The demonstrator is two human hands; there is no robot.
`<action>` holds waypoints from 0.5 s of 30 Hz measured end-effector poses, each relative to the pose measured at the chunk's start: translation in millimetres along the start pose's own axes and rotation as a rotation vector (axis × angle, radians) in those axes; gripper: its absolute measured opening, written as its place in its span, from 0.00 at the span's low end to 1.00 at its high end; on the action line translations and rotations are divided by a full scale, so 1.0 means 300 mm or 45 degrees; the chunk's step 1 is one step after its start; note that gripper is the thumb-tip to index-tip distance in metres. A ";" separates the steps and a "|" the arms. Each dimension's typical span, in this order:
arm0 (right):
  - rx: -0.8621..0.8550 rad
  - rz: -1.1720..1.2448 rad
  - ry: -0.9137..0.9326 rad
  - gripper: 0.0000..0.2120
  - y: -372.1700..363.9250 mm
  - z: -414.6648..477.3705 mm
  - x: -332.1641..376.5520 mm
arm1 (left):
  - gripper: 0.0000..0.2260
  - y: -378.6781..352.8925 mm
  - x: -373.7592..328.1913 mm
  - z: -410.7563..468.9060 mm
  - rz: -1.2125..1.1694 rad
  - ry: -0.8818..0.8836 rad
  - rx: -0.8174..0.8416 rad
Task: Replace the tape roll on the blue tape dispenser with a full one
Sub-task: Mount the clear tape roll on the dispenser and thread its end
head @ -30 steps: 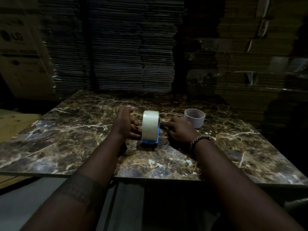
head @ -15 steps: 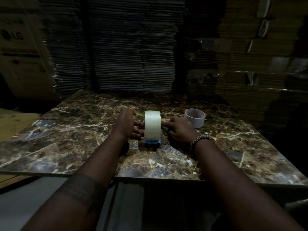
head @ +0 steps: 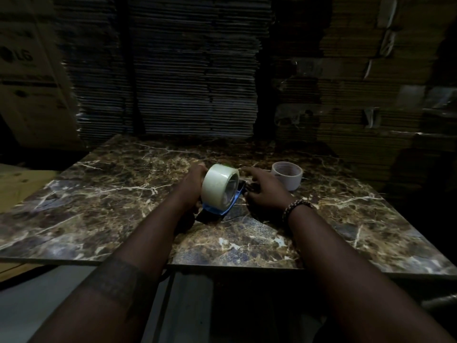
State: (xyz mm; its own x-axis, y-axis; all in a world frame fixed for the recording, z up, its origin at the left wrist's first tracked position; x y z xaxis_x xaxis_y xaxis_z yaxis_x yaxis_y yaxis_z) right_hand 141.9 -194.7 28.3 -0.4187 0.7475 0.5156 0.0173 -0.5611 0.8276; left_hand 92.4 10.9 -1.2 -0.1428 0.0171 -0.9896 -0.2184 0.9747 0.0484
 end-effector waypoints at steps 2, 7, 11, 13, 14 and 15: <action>0.055 0.086 -0.005 0.39 -0.009 0.007 0.006 | 0.22 -0.003 0.010 0.007 -0.004 0.018 0.011; 0.224 0.482 -0.029 0.43 -0.059 0.022 0.032 | 0.26 -0.012 0.015 0.031 -0.043 -0.021 0.035; 0.296 0.603 -0.021 0.44 -0.078 0.027 0.036 | 0.26 -0.020 0.022 0.041 -0.060 -0.012 0.060; 0.312 0.684 -0.062 0.44 -0.079 0.020 0.031 | 0.26 -0.012 0.005 0.029 -0.046 -0.022 0.049; 0.319 0.710 -0.077 0.44 -0.079 0.014 0.033 | 0.27 -0.006 -0.006 0.026 -0.003 -0.050 0.038; 0.318 0.733 -0.084 0.44 -0.080 0.013 0.032 | 0.28 0.002 -0.017 0.025 0.052 -0.086 0.022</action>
State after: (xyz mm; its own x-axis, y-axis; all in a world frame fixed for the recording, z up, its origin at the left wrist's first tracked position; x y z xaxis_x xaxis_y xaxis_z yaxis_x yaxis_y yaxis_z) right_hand 140.9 -172.6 14.2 -0.2222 0.3753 0.8998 0.4379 -0.7862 0.4361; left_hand 100.3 13.2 2.9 -0.0859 0.0712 -0.9938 -0.1967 0.9766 0.0869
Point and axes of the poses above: each hand's wrist, its own z-axis towards the middle knuckle, its own y-axis out of the back of the hand, x = y × z, the point moved 10 cm from there along z, towards the middle knuckle
